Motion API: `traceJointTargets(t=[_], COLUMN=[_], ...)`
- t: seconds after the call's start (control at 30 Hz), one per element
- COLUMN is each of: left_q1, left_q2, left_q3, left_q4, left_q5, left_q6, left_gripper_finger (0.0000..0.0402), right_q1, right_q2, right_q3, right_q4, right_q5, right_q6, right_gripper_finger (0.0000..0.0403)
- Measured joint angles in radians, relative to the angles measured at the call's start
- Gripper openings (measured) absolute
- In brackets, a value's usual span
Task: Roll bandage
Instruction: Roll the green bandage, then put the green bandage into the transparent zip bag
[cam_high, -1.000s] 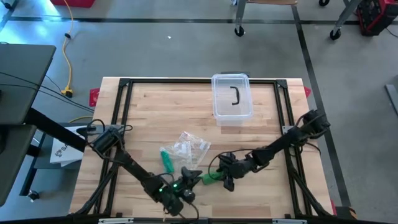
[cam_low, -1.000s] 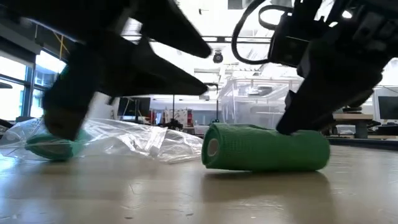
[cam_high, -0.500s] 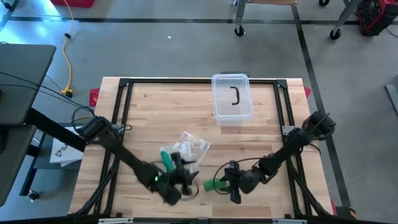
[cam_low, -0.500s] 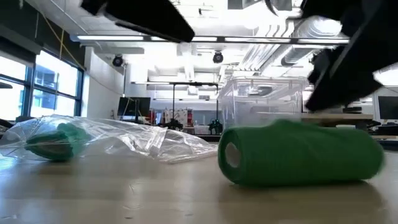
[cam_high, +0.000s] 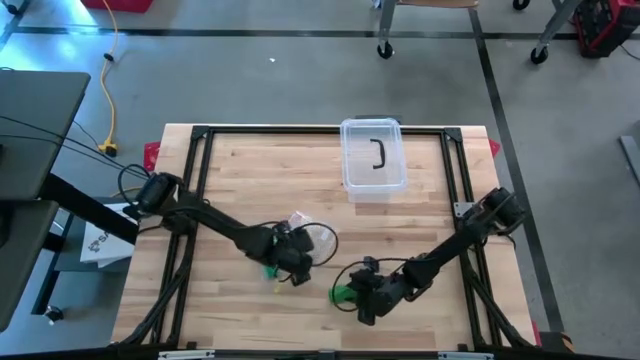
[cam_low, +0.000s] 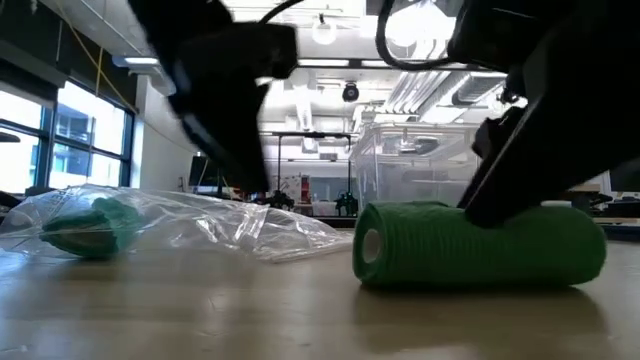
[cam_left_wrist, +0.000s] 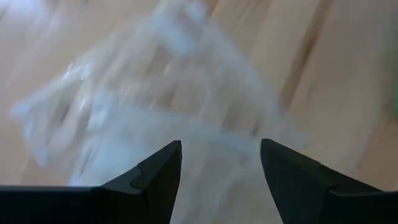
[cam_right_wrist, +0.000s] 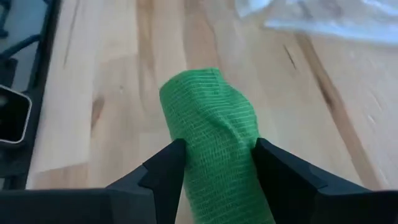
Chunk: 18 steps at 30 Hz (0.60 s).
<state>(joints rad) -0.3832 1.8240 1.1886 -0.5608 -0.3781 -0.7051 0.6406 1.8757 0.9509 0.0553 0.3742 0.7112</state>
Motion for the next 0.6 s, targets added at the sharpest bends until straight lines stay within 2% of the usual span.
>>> traceJointTargets(t=[0.2, 0.4, 0.5, 0.6], left_q1=[-0.095, -0.149, -0.149, -0.151], left_q2=[0.000, -0.005, -0.005, 0.021], left_q3=[0.000, 0.000, 0.000, 0.000], left_q4=[-0.267, -0.470, -0.387, -0.122], left_q5=[-0.046, -0.101, -0.146, -0.207], left_q6=[-0.083, -0.235, -0.227, -0.004], left_gripper_finger=[0.0213, 0.0213, 0.0213, 0.0213], right_q1=[0.055, 0.085, 0.055, 0.010], right_q2=[-0.026, -0.075, -0.075, -0.077], right_q3=[0.003, 0.066, 0.093, 0.113], right_q4=[-0.075, -0.091, -0.129, -0.177], right_q5=[0.045, 0.045, 0.050, 0.056], right_q6=[0.076, -0.004, -0.110, -0.163], right_gripper_finger=[0.0185, 0.0185, 0.0185, 0.0185])
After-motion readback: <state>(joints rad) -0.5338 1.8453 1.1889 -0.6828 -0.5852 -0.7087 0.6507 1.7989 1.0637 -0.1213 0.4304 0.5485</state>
